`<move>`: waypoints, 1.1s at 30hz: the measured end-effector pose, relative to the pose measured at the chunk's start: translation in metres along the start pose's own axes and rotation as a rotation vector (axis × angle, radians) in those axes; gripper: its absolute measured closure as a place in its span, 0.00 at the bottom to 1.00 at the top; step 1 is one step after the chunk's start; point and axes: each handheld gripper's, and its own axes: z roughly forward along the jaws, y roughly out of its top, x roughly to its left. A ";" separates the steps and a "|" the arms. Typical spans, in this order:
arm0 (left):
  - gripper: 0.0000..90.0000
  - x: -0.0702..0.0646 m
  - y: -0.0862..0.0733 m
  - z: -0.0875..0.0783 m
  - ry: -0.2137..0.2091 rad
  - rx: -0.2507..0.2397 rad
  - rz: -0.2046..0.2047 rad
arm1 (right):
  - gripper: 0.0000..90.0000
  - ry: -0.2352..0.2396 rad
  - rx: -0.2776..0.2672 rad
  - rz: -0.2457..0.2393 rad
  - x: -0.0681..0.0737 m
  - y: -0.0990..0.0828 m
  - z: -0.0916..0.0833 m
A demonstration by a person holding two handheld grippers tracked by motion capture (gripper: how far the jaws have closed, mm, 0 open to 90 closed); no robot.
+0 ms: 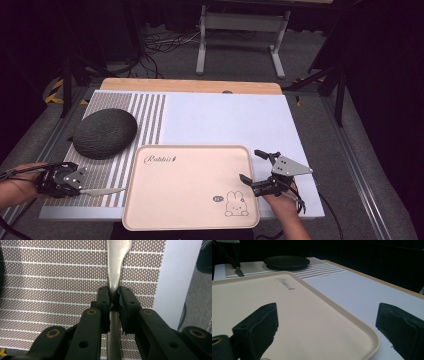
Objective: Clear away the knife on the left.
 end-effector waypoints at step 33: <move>0.89 0.006 0.017 -0.052 -0.016 -0.146 -0.298 | 0.05 -0.001 -0.016 -0.003 -0.001 0.003 -0.005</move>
